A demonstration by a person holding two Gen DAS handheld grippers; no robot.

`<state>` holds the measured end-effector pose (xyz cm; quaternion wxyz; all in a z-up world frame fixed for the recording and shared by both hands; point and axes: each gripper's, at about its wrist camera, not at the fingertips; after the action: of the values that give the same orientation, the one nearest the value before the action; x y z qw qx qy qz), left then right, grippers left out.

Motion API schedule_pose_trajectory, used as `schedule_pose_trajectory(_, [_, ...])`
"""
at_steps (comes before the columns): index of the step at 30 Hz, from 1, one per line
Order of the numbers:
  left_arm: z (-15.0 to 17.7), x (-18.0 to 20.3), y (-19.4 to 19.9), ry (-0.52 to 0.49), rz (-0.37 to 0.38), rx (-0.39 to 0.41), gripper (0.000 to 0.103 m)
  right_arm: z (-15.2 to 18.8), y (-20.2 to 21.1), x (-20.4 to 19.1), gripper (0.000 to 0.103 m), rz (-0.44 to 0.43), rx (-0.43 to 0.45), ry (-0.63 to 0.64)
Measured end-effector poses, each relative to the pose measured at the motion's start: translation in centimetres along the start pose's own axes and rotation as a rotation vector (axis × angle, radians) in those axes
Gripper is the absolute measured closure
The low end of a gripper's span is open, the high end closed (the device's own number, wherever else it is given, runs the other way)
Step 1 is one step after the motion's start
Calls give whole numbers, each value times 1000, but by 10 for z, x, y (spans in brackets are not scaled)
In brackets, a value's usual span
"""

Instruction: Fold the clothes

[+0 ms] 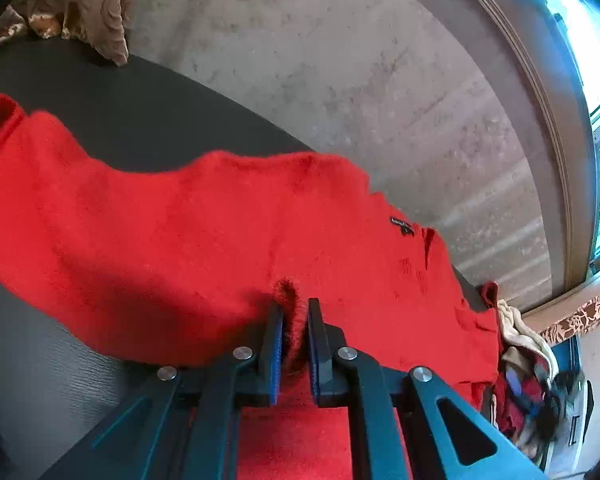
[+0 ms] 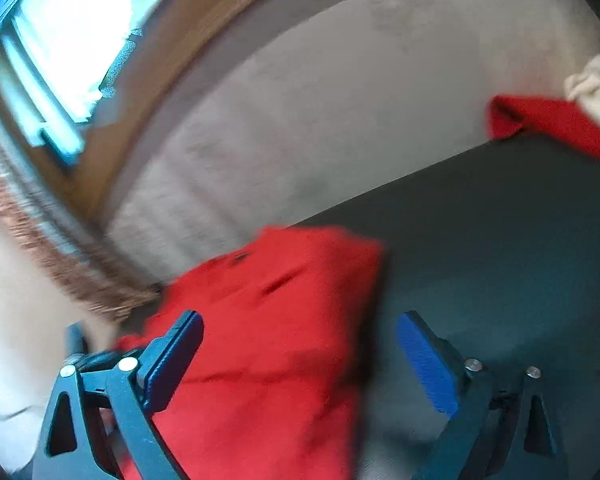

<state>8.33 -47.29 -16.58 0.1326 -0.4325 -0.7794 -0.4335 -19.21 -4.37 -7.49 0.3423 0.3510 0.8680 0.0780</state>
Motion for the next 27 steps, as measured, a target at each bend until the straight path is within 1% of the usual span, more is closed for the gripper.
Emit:
schedule_pose_trajectory(1, [0,-2,0,16,0,5,94,-8,-10,7,21,66,-12,27])
schedule_pose_trajectory(2, [-2,-5,2,38,3,9,94,-14,-17,12,27,129,-20,53])
schedule_pose_trajectory(3, [-5,-8,4,65,12,14,94,-18,-24,17,38,178,-40,77])
schedule_pose_trajectory(4, [-9,-11,7,84,22,16,94,-21,-28,19,41,184,-66,99])
schedule_pose_trajectory(7, [-19,-10,8,69,15,14,93,-12,-15,8,41,94,-100,88])
schedule_pose_trajectory(9, [-23,-5,7,36,8,13,93,6,0,0,41,-52,-145,6])
schedule_pose_trajectory(11, [-27,-1,5,11,-5,9,93,36,2,-10,38,-219,-277,-143])
schedule_pose_trajectory(12, [-27,-1,4,10,-19,6,93,44,1,-13,27,-237,-298,-176])
schedule_pose_trajectory(13, [-27,0,3,9,-35,2,93,51,-2,-16,17,-241,-291,-197])
schedule_pose_trajectory(14, [-25,0,3,8,-48,-3,93,58,-6,-20,14,-245,-284,-218])
schedule_pose_trajectory(15, [-23,0,3,6,-59,-9,93,57,-10,-17,10,-236,-242,-268])
schedule_pose_trajectory(17, [-19,-1,1,2,-80,-27,93,55,-18,-11,9,-217,-157,-367])
schedule_pose_trajectory(19, [-14,-3,-2,-9,-99,-49,93,48,-25,3,1,-182,-46,-502])
schedule_pose_trajectory(20, [-14,-2,-2,-17,-102,-49,93,51,-27,7,0,-165,-23,-546])
schedule_pose_trajectory(22, [-13,-2,-2,-32,-108,-50,92,56,-28,23,0,-139,55,-698])
schedule_pose_trajectory(25, [-12,-1,-2,-55,-117,-51,91,62,5,32,0,-120,241,-792])
schedule_pose_trajectory(27, [-11,0,-3,-70,-123,-52,91,61,19,32,0,-57,280,-731])
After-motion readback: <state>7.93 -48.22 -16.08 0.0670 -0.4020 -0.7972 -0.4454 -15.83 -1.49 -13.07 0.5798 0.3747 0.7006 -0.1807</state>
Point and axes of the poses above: each gripper's, at about its wrist camera, not at the fingertips, and y roughly against the way its jaws point, x to its right, z to its underside, and after that the axes turned 14 degrees about x, right-handed
